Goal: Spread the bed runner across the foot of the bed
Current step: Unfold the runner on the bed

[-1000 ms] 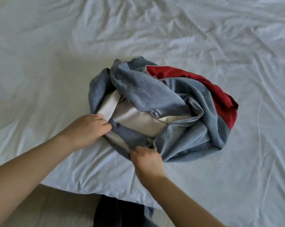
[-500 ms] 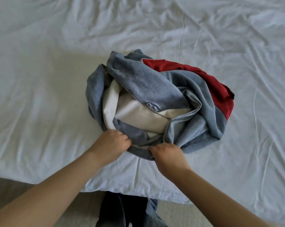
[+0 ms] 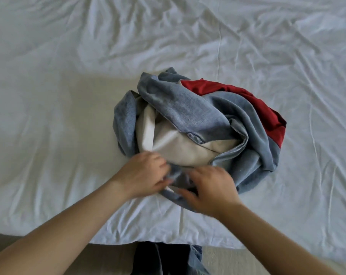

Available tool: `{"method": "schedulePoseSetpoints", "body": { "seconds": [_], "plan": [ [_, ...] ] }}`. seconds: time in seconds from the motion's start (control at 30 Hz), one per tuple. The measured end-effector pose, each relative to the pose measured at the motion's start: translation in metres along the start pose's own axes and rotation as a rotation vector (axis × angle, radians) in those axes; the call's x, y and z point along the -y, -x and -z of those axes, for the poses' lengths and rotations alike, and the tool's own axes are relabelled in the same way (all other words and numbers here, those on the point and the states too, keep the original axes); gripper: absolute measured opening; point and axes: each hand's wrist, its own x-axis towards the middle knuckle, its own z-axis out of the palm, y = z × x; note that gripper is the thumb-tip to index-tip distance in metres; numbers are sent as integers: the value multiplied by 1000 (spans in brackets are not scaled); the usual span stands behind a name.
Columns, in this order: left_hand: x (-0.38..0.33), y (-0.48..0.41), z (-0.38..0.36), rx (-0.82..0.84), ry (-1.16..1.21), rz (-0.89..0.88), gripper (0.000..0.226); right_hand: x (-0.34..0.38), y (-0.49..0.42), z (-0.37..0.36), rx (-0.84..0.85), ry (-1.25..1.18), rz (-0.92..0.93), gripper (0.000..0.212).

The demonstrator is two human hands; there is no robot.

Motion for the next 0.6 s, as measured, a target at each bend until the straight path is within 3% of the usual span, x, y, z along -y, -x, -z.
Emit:
{"method": "schedulePoseSetpoints", "body": {
  "seconds": [0.07, 0.17, 0.4, 0.6],
  "plan": [
    [17, -15, 20, -118, -34, 54, 39, -5, -27, 21, -70, 53, -29, 42],
    [45, -45, 45, -223, -125, 137, 47, -15, -66, 48, -74, 129, -87, 58],
    [73, -95, 71, -141, -143, 227, 65, -27, -119, 60, -51, 195, -187, 68],
    [85, -110, 65, -63, -135, 281, 58, -33, -141, 45, -12, 128, -222, 74]
  ]
}}
